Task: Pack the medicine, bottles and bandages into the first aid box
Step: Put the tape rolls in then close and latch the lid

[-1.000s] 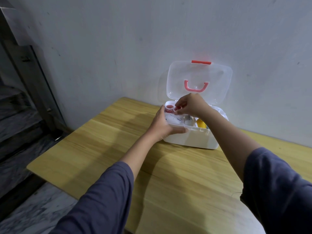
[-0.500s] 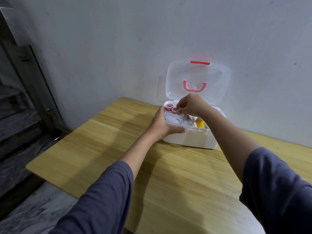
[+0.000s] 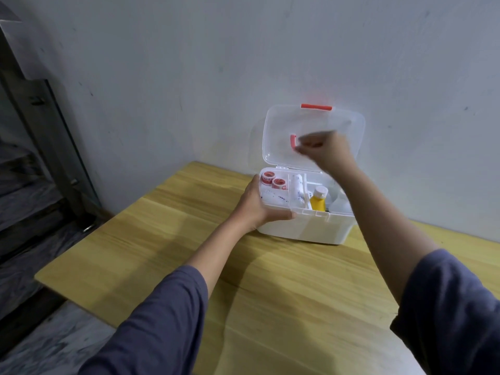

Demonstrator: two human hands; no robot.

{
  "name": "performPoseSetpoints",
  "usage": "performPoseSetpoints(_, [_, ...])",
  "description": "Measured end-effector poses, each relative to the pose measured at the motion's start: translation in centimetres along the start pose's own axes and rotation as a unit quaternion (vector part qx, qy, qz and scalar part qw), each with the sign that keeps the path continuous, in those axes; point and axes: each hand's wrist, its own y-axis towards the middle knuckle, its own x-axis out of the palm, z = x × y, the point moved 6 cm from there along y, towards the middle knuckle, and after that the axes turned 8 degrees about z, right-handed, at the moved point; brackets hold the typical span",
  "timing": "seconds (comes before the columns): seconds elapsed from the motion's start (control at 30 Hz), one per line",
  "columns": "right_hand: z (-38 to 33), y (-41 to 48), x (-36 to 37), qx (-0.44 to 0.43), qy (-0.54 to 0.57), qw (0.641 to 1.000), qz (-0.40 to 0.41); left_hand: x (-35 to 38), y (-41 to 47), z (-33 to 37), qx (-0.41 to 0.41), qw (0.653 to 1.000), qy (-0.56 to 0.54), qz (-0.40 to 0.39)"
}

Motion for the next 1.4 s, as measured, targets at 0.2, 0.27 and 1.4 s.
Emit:
performPoseSetpoints(0.2, [1.9, 2.1, -5.8, 0.039, 0.053, 0.969, 0.236, 0.2, -1.8, -1.4, -0.013, 0.999, -0.03, -0.021])
performPoseSetpoints(0.27, [3.0, 2.4, -5.3, 0.072, 0.048, 0.971, 0.224, 0.1, -2.4, -2.0, -0.019, 0.999, -0.034, -0.025])
performPoseSetpoints(1.4, [7.6, -6.8, -1.1, -0.072, 0.131, 0.974, 0.17, -3.3, 3.1, -0.7, 0.08, 0.99, -0.06, 0.096])
